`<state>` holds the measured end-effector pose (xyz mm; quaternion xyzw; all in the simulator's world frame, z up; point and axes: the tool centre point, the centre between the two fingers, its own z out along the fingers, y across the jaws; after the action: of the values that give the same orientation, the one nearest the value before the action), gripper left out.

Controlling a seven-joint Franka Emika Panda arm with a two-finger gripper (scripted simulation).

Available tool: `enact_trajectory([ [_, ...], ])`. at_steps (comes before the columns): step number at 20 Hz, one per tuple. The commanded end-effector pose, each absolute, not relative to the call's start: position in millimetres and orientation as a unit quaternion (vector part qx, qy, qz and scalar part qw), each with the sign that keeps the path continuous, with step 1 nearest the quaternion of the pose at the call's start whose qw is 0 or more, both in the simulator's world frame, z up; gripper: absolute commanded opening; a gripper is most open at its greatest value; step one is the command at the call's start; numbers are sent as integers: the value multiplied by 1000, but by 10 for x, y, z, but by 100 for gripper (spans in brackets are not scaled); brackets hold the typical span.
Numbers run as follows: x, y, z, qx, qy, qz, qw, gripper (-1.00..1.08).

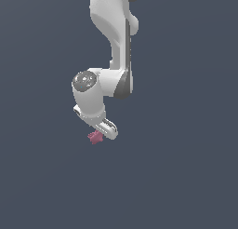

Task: Pick up the object and move it to a goal position.

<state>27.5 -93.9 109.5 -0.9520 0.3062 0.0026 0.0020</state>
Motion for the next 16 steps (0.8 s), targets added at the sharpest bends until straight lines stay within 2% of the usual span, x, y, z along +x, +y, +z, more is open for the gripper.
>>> enact_trajectory([
  [1,287,-1012,1064,-946,324,1,1,100],
  [10,289,-1057,1005,-943,334,0,0,100],
  [16,280,-1064,721,-942,336,0,0,100],
])
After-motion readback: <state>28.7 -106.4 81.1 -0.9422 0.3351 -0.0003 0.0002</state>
